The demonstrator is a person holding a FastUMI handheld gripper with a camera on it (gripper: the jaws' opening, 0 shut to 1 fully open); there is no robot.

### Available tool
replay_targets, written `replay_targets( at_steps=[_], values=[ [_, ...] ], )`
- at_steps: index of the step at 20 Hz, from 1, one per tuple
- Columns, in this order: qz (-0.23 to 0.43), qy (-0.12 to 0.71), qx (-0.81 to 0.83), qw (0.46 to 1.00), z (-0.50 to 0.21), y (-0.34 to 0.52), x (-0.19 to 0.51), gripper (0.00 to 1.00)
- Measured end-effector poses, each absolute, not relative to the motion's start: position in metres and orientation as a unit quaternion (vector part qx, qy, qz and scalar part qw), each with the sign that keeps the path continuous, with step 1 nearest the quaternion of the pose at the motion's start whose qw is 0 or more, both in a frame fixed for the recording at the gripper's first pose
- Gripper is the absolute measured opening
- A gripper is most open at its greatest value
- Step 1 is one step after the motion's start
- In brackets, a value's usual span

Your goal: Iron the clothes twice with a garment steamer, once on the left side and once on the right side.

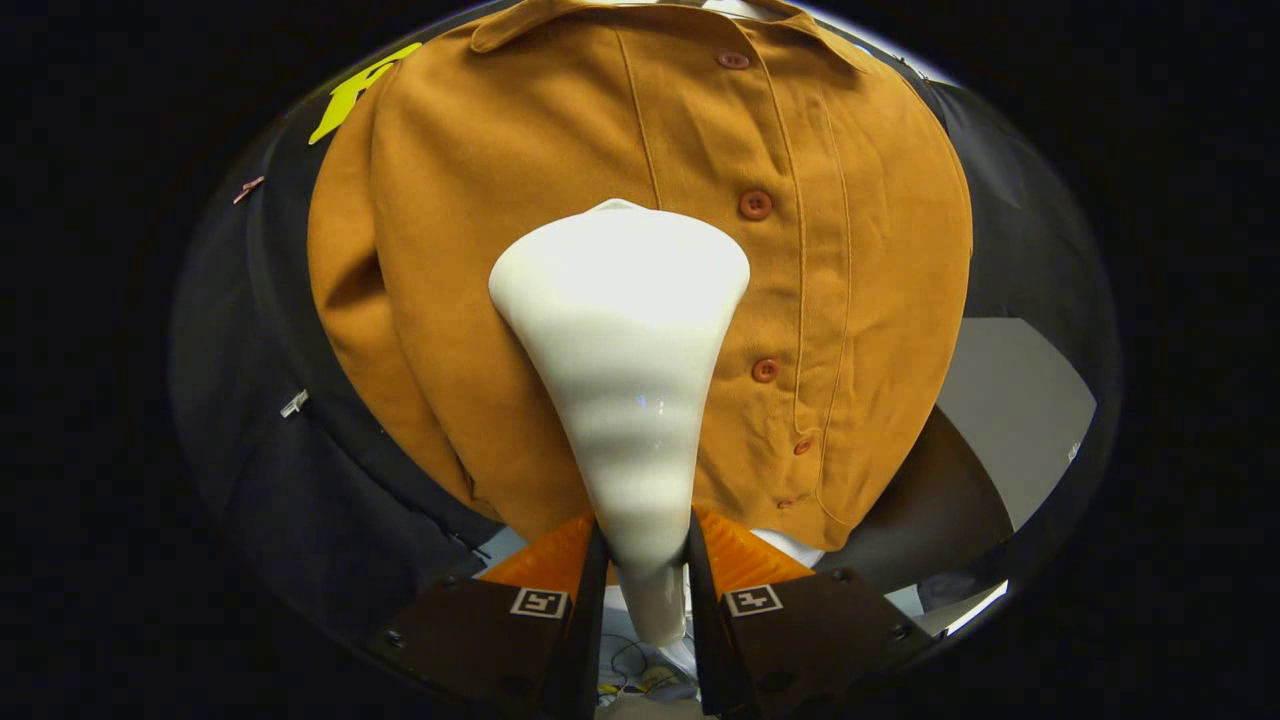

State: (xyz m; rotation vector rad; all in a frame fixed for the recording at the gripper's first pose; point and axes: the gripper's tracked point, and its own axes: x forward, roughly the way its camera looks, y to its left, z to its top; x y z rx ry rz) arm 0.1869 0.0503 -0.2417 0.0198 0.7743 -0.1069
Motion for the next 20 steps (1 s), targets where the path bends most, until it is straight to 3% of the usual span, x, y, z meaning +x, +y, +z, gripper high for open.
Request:
replay_targets(
  at_steps=[20],
  values=[
    [-0.049,0.469,0.011,0.882,-0.314,0.04,0.144,0.42]
  ],
)
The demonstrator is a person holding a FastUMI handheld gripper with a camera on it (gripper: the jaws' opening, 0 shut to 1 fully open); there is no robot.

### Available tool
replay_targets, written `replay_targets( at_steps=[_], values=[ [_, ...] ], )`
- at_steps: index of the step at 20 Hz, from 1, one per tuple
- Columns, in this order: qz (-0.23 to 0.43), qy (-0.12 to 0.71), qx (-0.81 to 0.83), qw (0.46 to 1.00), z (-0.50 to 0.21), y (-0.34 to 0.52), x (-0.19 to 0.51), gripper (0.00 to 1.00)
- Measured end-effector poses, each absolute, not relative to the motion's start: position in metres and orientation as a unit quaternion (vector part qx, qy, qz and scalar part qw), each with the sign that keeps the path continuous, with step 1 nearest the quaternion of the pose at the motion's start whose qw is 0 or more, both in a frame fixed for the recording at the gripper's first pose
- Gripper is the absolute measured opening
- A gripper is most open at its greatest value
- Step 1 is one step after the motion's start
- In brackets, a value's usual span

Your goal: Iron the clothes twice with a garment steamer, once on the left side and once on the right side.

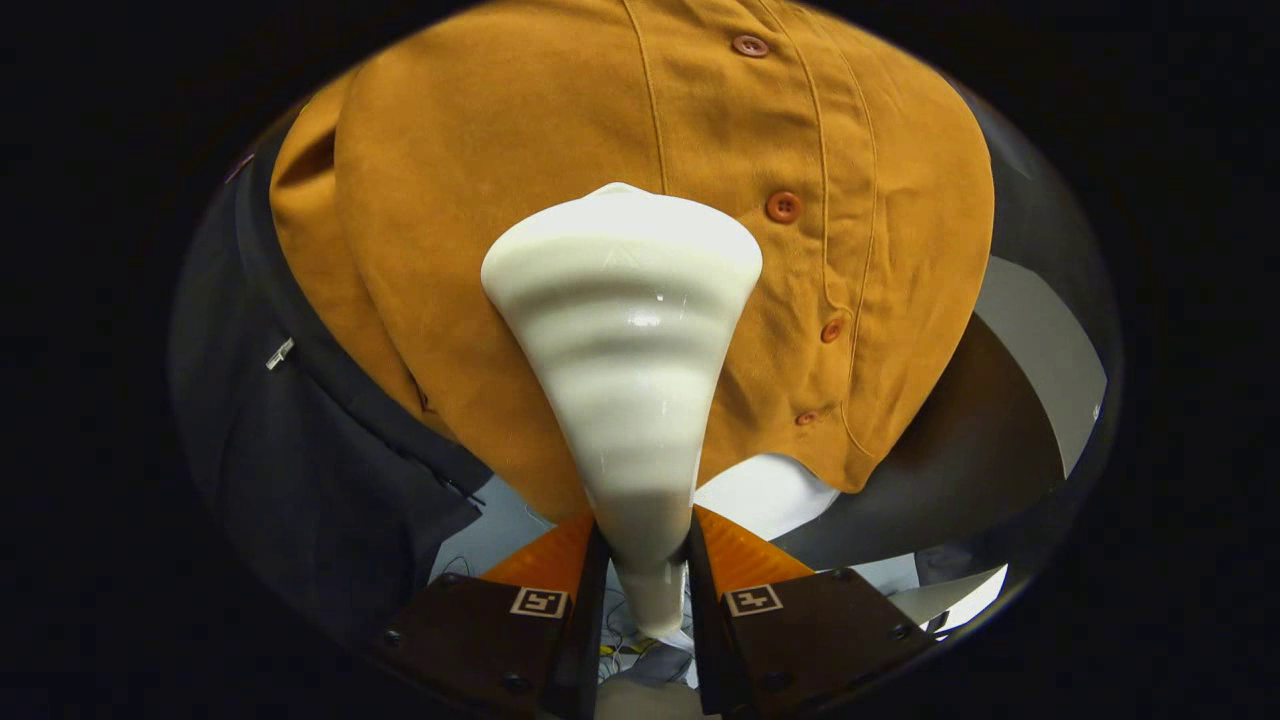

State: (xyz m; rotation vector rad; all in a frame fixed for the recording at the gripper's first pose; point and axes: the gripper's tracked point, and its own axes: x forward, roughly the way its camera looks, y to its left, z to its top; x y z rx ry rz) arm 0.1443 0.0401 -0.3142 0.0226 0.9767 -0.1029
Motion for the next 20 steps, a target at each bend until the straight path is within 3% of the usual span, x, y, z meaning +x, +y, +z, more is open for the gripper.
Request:
replay_targets(
  at_steps=[8,20],
  values=[
    [-0.05,0.476,0.019,0.878,-0.314,0.033,0.119,0.42],
    [-0.073,0.348,0.011,0.934,-0.204,-0.002,0.13,0.42]
  ],
)
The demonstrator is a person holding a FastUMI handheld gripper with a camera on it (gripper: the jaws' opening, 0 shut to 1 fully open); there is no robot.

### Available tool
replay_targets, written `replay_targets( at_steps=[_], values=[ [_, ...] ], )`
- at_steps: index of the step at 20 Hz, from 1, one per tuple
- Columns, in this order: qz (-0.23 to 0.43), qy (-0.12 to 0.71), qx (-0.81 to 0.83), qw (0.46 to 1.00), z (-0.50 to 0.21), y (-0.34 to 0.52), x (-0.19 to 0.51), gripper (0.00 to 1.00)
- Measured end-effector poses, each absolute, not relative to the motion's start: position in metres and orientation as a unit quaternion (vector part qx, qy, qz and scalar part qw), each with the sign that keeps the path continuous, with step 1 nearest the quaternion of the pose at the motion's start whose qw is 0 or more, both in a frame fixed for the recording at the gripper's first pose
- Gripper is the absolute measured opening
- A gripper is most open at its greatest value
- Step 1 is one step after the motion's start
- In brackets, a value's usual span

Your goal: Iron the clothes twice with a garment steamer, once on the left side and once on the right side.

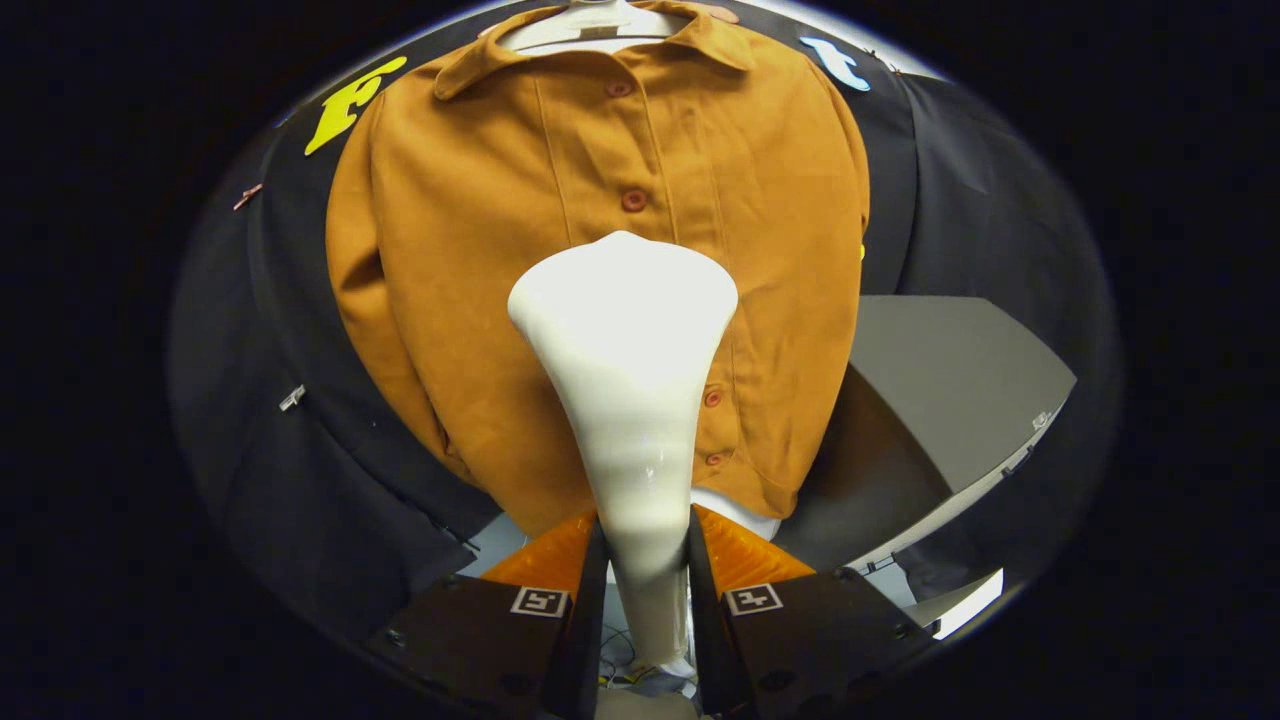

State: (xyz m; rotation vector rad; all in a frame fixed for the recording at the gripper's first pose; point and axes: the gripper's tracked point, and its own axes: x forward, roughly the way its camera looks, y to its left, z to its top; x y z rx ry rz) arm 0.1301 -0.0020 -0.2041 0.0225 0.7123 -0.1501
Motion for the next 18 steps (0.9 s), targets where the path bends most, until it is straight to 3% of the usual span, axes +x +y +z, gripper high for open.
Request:
replay_targets(
  at_steps=[18],
  values=[
    [-0.06,0.172,0.008,0.983,-0.074,-0.025,0.162,0.42]
  ],
)
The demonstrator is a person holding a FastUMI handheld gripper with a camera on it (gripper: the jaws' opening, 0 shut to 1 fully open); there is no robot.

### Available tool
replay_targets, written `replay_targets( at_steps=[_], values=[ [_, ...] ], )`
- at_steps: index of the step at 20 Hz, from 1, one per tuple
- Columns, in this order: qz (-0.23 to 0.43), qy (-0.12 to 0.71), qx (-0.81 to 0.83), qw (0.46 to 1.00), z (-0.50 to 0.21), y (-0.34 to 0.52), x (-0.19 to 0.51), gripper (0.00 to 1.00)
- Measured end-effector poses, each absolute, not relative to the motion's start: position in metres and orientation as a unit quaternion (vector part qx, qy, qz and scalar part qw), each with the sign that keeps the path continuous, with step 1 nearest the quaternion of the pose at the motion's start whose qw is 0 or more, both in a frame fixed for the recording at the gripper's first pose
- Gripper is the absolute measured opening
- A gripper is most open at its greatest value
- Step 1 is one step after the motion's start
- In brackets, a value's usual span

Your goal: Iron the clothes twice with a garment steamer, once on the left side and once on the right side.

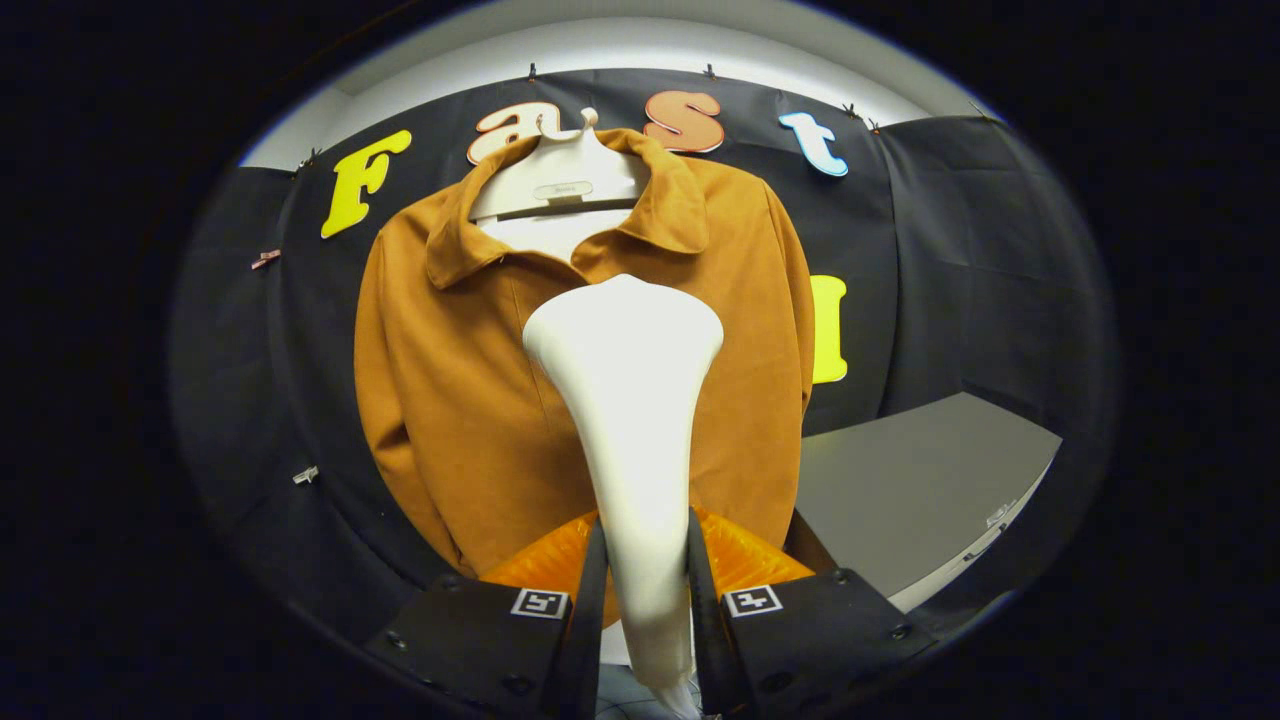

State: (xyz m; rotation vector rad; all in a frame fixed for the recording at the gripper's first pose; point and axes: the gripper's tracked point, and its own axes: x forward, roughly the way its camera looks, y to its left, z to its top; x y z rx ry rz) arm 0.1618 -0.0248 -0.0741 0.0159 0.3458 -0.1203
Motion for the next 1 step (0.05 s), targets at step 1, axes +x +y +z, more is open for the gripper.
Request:
replay_targets(
  at_steps=[1],
  values=[
    [-0.059,0.163,0.004,0.985,-0.0686,-0.026,0.1618,0.42]
  ],
)
